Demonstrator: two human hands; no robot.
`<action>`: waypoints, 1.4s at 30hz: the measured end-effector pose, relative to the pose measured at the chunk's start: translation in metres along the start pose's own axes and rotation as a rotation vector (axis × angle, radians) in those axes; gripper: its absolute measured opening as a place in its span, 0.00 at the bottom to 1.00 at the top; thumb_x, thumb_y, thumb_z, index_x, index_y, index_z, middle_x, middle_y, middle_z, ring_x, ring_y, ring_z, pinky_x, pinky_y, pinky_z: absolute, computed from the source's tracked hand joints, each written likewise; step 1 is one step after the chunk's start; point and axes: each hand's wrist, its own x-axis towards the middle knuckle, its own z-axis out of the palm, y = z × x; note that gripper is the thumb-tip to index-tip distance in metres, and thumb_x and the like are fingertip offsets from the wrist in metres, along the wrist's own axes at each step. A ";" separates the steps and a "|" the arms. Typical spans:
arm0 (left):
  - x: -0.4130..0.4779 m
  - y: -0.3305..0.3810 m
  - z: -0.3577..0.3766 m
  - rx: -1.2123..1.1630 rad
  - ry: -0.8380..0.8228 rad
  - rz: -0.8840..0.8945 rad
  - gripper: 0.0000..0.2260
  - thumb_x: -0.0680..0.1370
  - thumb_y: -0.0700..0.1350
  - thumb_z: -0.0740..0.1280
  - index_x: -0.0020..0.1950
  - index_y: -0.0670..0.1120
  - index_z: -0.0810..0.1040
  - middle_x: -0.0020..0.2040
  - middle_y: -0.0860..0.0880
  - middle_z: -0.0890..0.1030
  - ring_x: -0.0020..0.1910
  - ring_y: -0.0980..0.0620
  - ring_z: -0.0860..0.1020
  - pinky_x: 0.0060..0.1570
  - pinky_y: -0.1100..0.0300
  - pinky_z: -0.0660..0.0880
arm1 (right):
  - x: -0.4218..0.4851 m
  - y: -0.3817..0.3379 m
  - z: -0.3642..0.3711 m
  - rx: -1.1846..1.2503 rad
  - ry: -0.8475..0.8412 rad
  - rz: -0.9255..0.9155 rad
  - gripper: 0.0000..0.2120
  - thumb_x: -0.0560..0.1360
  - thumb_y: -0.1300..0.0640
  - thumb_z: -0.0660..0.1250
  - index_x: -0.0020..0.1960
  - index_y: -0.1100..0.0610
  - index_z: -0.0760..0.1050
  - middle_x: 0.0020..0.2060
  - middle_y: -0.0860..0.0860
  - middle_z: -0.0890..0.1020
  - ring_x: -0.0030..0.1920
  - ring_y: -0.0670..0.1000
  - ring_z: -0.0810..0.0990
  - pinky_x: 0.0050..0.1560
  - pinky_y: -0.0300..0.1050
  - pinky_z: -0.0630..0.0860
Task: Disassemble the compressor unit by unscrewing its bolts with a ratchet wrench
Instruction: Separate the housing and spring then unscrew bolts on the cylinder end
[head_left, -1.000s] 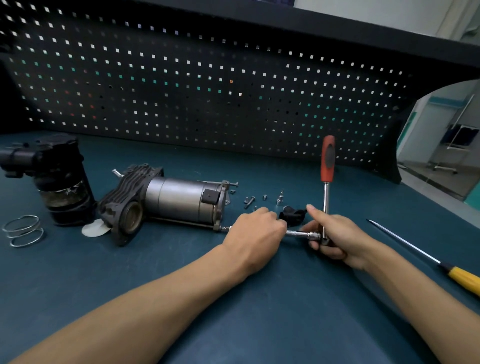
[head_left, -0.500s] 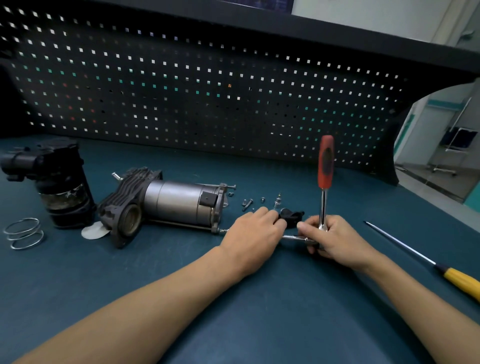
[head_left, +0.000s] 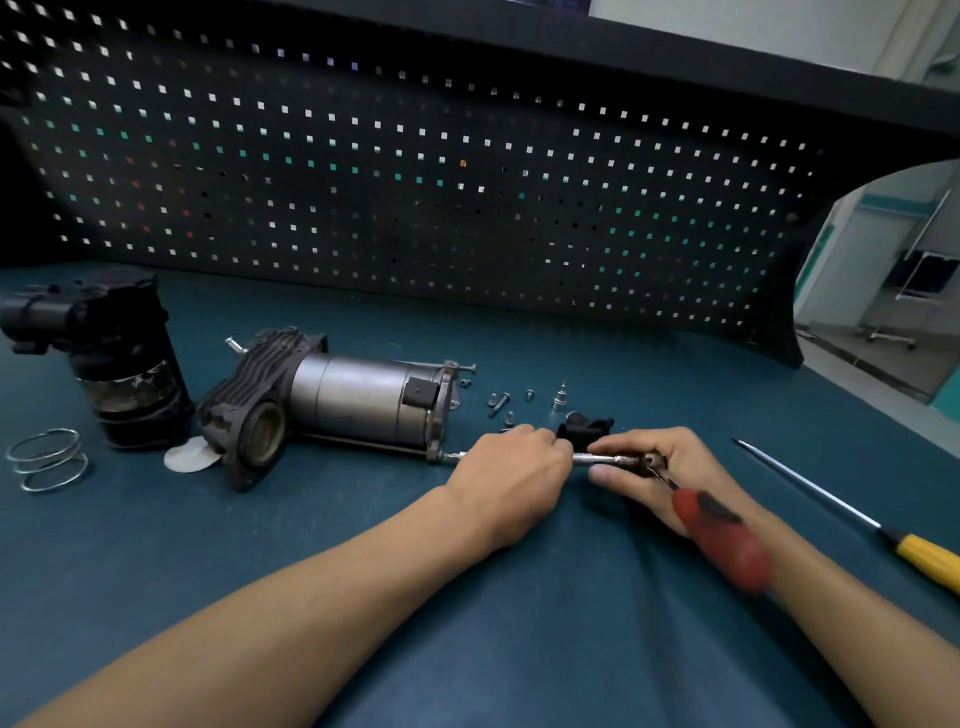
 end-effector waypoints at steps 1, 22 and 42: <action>0.001 0.000 -0.001 0.004 -0.014 -0.003 0.06 0.81 0.38 0.56 0.55 0.43 0.71 0.54 0.44 0.76 0.55 0.41 0.74 0.39 0.50 0.65 | 0.000 -0.003 0.000 0.013 -0.022 0.052 0.07 0.68 0.44 0.76 0.46 0.39 0.85 0.38 0.42 0.86 0.36 0.38 0.81 0.38 0.30 0.74; 0.001 -0.002 -0.005 0.000 0.179 0.023 0.02 0.78 0.44 0.63 0.49 0.46 0.73 0.46 0.48 0.78 0.48 0.43 0.76 0.34 0.52 0.62 | 0.009 -0.026 -0.008 0.574 -0.124 0.876 0.19 0.72 0.40 0.70 0.38 0.55 0.69 0.24 0.53 0.69 0.16 0.45 0.57 0.19 0.31 0.53; 0.002 -0.008 0.008 -0.094 -0.047 0.085 0.11 0.85 0.51 0.52 0.58 0.47 0.69 0.54 0.48 0.75 0.54 0.46 0.73 0.50 0.46 0.74 | 0.001 -0.001 -0.005 -0.203 0.042 -0.113 0.08 0.71 0.47 0.77 0.48 0.48 0.86 0.38 0.40 0.84 0.42 0.41 0.82 0.45 0.30 0.73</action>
